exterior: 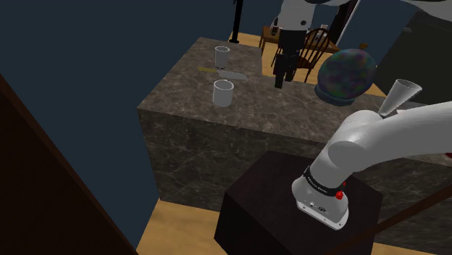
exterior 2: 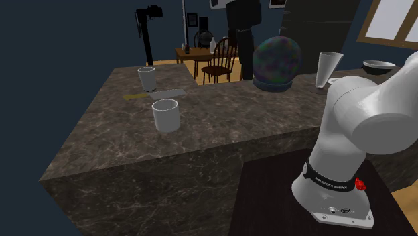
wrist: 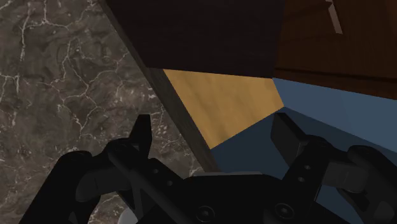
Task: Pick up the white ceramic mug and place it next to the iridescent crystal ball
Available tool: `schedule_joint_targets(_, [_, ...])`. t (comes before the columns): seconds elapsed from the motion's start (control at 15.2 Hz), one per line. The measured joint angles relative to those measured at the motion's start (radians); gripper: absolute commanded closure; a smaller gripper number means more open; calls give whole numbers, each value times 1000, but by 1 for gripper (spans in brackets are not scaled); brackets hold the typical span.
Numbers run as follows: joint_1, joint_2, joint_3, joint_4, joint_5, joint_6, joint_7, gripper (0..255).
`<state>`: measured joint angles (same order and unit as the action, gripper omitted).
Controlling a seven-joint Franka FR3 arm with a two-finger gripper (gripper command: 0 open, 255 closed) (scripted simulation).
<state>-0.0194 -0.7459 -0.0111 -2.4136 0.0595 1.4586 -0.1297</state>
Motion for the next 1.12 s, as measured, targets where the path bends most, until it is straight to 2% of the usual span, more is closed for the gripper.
schedule_joint_targets(0.2, [-1,30,2,-3,-3,40,0,0])
schedule_joint_targets(0.66, [-4,262,16,42,-13,263,11,0])
schedule_joint_targets(1.12, [-11,495,24,143,-34,434,27,0])
